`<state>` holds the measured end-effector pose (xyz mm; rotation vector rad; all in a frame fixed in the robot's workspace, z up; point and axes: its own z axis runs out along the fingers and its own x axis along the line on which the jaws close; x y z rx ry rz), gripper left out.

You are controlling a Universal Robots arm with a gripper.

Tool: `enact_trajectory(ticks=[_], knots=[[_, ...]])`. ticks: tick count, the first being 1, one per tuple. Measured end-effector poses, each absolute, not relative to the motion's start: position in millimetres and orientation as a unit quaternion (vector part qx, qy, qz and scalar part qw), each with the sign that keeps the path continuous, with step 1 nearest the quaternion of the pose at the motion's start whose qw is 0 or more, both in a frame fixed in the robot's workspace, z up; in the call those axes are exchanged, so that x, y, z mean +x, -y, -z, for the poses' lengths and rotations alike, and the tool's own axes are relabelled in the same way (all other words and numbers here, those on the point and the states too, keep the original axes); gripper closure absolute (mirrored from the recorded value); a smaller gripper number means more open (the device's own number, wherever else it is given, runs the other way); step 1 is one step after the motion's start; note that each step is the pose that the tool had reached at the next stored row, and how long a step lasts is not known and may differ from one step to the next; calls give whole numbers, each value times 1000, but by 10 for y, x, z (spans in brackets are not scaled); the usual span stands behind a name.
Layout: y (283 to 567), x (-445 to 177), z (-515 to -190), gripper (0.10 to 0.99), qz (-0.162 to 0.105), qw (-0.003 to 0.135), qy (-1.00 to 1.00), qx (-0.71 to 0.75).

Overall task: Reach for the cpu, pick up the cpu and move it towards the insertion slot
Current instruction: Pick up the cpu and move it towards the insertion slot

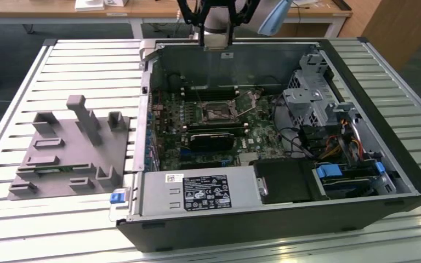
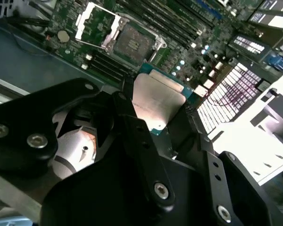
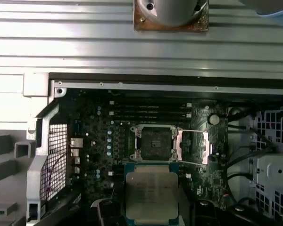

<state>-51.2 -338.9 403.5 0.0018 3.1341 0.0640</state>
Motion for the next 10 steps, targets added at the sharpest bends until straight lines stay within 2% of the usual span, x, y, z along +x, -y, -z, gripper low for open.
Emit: enact_trajectory(ticks=[6,10], knots=[[3369,-440,-4030,549,-22,4,-1000,1],[3352,-399,-4025,549,-23,10,-1000,0]])
